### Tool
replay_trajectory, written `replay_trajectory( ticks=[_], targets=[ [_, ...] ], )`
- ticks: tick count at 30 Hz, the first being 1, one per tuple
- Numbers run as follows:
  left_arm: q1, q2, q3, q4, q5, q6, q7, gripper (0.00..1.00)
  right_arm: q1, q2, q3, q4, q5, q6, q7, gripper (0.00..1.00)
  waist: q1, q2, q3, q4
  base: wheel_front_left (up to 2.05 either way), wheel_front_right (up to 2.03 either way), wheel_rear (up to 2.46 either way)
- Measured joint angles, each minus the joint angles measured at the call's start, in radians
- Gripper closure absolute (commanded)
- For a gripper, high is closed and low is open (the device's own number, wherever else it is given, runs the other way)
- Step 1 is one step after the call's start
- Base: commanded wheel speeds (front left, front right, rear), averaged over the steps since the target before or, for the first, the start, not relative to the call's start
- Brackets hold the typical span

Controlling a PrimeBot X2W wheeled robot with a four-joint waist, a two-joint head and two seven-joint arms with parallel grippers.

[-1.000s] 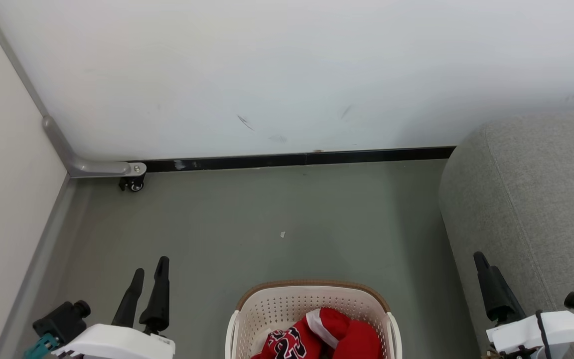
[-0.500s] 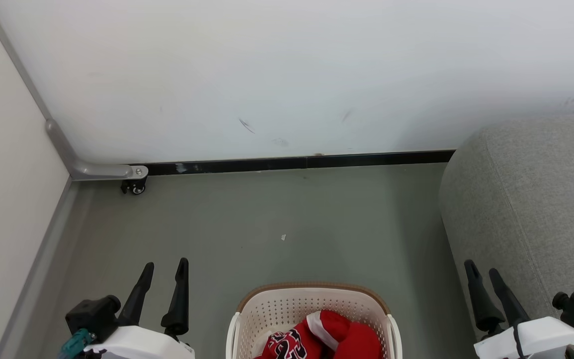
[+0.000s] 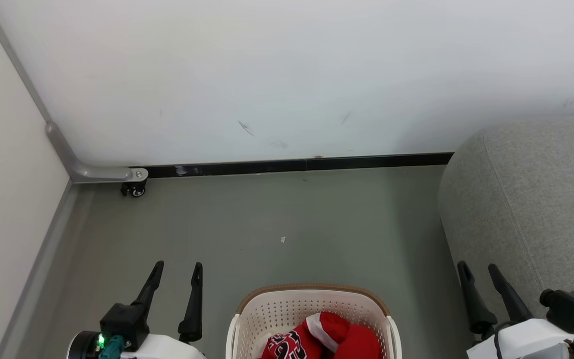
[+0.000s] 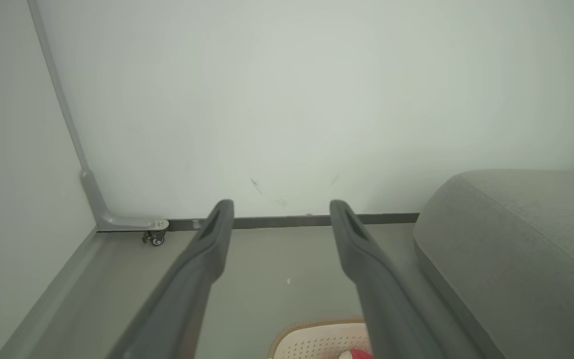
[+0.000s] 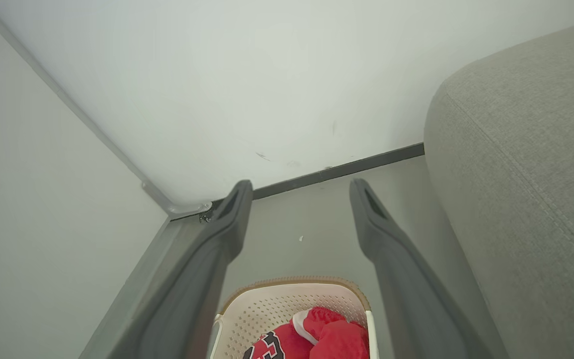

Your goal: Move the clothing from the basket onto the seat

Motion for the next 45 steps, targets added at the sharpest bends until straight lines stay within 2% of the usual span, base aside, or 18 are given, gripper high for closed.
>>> replay_trajectory(
  ticks=[16, 31, 45],
  targets=[
    [0.0, 0.005, -0.042, 0.01, 0.195, 0.079, -0.054, 0.0, 0.0, 0.0, 0.009, -0.017, -0.212, 0.0, -0.042, 0.0, -0.0002, 0.0, -0.005, -0.001, 0.0, 0.0, 0.0],
    [-0.001, 0.006, -0.043, 0.049, 0.183, 0.113, -0.054, 0.0, 0.0, 0.0, 0.009, -0.008, -0.218, 0.0, -0.049, 0.0, -0.0003, 0.0, -0.004, -0.003, 0.0, 0.0, 0.0],
    [-0.02, 0.006, -0.047, 0.051, 0.175, 0.123, -0.054, 0.0, 0.0, 0.0, 0.007, -0.003, -0.213, 0.0, -0.049, 0.0, -0.0004, 0.0, -0.002, -0.003, 0.0, 0.0, 0.0]
  ],
)
